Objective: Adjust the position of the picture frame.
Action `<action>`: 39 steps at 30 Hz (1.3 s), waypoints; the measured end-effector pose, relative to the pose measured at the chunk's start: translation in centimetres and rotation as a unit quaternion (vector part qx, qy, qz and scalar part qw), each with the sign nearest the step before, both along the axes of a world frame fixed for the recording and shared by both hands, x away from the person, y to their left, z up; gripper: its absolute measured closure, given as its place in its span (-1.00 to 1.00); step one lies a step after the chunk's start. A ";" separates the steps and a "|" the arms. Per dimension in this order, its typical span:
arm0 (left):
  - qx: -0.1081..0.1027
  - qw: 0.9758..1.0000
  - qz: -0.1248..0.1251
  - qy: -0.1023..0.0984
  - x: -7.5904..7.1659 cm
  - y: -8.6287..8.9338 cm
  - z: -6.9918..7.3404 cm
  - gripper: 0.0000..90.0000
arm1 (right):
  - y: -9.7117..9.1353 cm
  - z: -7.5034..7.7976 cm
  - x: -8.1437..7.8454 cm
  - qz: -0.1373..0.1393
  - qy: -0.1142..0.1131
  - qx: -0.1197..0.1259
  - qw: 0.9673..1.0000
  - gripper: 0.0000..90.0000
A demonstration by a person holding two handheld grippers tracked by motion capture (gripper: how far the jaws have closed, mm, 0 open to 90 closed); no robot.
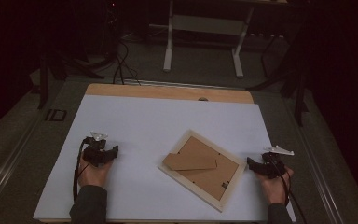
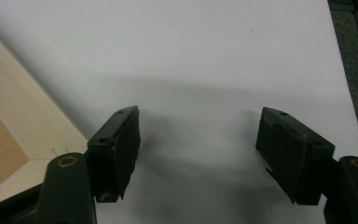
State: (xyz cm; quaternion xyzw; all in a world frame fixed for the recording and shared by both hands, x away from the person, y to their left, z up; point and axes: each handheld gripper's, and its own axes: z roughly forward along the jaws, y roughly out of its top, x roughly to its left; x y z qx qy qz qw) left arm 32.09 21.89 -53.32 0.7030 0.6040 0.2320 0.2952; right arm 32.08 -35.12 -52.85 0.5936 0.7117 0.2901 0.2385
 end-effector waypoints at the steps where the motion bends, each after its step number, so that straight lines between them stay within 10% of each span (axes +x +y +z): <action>1: -0.005 1.000 -0.009 0.000 -0.2 0.0 0.2 0.00 | 0.0 0.1 -0.1 0.002 -0.003 0.002 1.000 -0.31; 7: -0.020 0.998 -0.031 -0.041 -1.5 -0.4 1.7 0.08 | 0.1 0.8 -0.5 0.019 -0.021 0.009 1.000 -0.25; 18: -0.040 0.993 -0.097 -0.060 -2.1 -1.8 2.4 0.29 | 0.3 1.3 -0.7 0.038 -0.015 0.016 0.999 -0.12; 39: -0.054 0.986 -0.144 -0.069 -2.5 -2.4 3.2 0.33 | 1.8 2.4 -1.8 0.095 0.010 0.022 0.995 1.00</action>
